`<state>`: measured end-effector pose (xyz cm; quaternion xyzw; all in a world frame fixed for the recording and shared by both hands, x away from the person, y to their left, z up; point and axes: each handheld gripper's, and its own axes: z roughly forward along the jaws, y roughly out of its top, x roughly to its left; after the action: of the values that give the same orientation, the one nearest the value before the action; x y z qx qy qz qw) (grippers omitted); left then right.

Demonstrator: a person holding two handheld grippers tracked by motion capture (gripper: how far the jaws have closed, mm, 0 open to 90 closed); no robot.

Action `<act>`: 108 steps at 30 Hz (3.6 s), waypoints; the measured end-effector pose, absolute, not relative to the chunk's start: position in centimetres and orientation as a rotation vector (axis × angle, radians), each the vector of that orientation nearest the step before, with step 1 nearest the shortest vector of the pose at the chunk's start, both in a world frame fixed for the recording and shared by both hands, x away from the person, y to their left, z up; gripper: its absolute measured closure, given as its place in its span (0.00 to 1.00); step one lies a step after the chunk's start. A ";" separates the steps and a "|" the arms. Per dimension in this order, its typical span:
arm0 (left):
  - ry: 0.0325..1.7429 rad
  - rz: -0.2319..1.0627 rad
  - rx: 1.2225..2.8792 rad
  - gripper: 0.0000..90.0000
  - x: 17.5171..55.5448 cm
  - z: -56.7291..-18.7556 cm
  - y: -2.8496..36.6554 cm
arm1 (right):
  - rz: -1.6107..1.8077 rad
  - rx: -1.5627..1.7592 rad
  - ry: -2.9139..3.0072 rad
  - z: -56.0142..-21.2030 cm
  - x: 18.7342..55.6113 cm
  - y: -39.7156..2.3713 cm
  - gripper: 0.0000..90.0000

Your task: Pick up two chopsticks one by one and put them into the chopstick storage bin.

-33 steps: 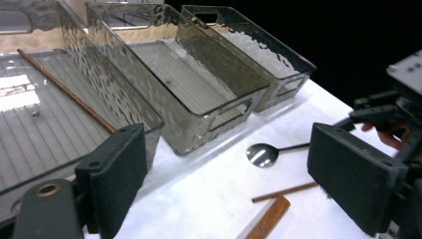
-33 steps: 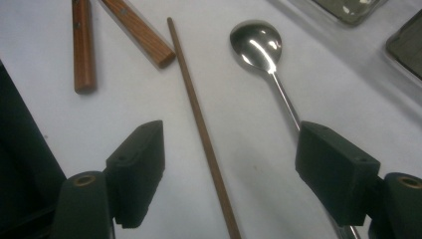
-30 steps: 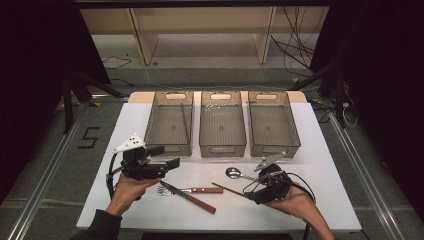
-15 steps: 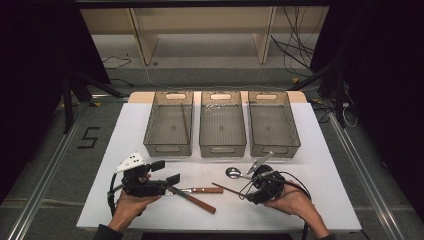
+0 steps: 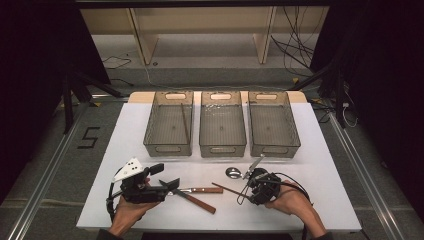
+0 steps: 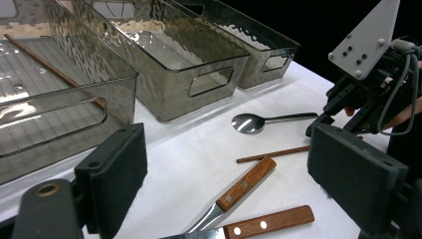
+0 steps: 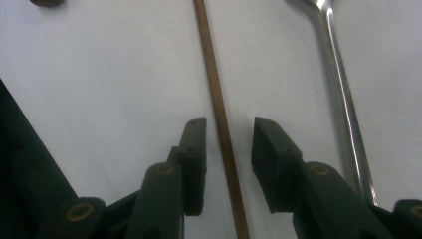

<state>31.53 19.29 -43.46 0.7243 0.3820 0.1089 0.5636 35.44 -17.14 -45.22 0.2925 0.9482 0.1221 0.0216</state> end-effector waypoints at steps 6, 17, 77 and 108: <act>0.903 0.268 1.704 0.17 31.5 -43.6 19.4 | 0.334 0.888 2.945 -45.6 35.5 -16.9 0.81; 0.898 0.277 1.713 0.17 31.4 -43.6 19.4 | 0.290 0.852 2.941 -45.6 35.6 -16.6 0.85; 0.966 0.198 1.687 0.17 31.8 -43.1 18.4 | 0.955 0.934 2.701 -39.2 36.6 -15.4 0.95; 1.079 0.011 1.602 0.20 35.5 -40.2 14.1 | 1.206 0.950 2.560 -38.7 35.9 -13.2 0.95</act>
<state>35.47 14.14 -40.16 0.6822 0.4593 0.0047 0.5689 35.90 -13.18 -38.72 0.3172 0.8550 0.4029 0.0781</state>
